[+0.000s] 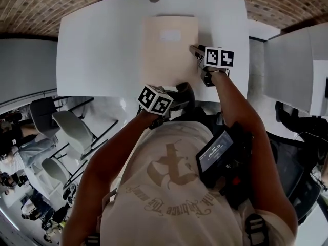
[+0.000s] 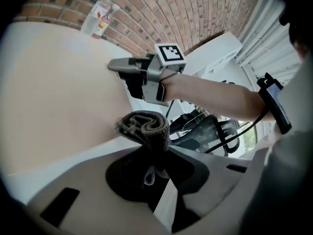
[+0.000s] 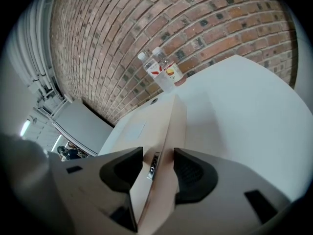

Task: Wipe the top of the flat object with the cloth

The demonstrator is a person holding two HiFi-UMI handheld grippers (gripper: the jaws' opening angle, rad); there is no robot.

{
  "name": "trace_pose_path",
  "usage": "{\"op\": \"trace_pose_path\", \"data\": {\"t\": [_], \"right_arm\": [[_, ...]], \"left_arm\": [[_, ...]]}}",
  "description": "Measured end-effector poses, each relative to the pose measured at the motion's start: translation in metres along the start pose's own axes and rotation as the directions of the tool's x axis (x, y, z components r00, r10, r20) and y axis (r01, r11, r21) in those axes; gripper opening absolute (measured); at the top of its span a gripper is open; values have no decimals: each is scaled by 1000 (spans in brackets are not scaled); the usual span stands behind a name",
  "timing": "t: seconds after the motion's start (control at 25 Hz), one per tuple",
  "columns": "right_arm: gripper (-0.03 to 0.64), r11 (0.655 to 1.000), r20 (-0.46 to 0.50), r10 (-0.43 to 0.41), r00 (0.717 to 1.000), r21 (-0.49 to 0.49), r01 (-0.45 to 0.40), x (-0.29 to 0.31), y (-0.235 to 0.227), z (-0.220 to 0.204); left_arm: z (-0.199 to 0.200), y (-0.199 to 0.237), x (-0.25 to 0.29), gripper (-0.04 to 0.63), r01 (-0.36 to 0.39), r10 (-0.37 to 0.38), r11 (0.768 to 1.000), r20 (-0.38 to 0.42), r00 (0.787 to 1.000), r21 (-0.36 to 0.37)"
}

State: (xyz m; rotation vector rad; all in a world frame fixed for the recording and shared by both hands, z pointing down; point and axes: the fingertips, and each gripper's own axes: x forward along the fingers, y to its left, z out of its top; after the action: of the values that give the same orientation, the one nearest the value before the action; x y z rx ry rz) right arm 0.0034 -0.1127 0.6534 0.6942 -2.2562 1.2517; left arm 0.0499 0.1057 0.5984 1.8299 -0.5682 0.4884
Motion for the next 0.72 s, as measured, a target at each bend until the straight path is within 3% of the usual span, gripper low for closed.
{"op": "trace_pose_path", "data": {"t": [0.24, 0.32, 0.4, 0.56, 0.72], "right_arm": [[192, 996, 17, -22, 1000, -84, 24, -13, 10, -7], [127, 995, 55, -29, 998, -93, 34, -23, 12, -2], [55, 994, 101, -22, 995, -107, 33, -33, 18, 6], [40, 981, 156, 32, 987, -192, -1, -49, 46, 17], [31, 946, 199, 104, 974, -321, -36, -67, 90, 23]], "left_arm": [[22, 36, -71, 95, -80, 82, 997, 192, 978, -15], [32, 50, -95, 95, -117, 119, 993, 264, 957, -22], [42, 62, -118, 95, -163, 163, 986, 340, 926, -29], [63, 83, -159, 95, -277, 254, 961, 458, 852, -18], [79, 89, -189, 95, -350, 286, 937, 543, 789, 15]]}}
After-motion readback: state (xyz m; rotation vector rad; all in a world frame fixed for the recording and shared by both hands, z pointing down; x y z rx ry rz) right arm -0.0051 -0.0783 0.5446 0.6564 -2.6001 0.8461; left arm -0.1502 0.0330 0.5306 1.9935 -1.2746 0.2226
